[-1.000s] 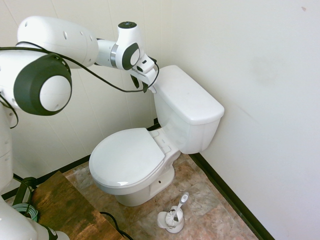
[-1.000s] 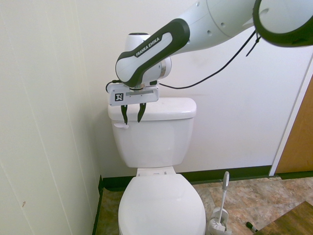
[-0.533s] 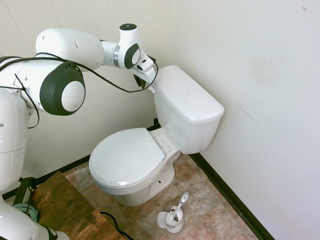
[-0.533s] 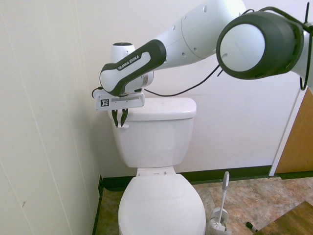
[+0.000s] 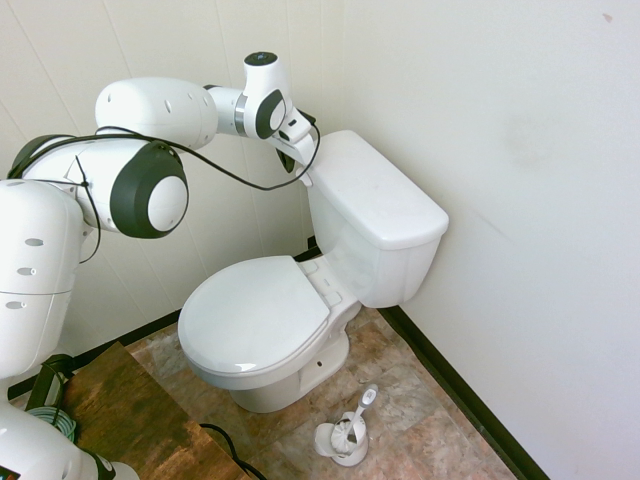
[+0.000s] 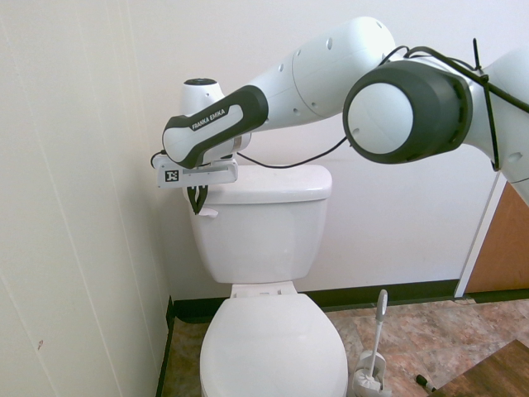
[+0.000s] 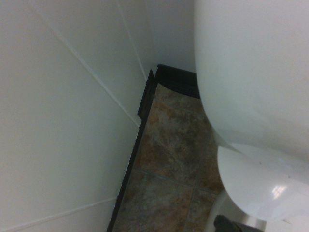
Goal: Flush the toilet
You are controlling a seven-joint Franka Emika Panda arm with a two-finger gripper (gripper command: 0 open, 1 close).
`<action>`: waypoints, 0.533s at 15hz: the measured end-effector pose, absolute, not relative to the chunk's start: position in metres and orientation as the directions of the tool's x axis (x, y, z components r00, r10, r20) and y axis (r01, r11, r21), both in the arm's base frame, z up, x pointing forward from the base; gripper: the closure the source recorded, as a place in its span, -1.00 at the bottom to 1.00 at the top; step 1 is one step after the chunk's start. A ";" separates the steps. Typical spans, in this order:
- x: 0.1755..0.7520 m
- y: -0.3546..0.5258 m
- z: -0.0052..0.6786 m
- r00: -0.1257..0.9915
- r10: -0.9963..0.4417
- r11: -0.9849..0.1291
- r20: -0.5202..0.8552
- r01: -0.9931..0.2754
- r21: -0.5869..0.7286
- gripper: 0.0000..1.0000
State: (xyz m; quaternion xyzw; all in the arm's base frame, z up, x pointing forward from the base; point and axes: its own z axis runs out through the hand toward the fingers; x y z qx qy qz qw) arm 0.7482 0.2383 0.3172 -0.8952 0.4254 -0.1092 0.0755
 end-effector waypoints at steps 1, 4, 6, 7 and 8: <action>0.750 0.239 0.316 0.611 -0.780 -0.625 0.137 -0.746 -0.229 1.00; 0.757 0.237 0.317 0.596 -0.787 -0.616 0.157 -0.752 -0.235 1.00; 0.761 0.234 0.312 0.586 -0.794 -0.608 0.164 -0.759 -0.232 1.00; 0.762 0.232 0.308 0.583 -0.796 -0.606 0.166 -0.762 -0.229 1.00; 0.764 0.231 0.306 0.580 -0.797 -0.603 0.168 -0.764 -0.228 1.00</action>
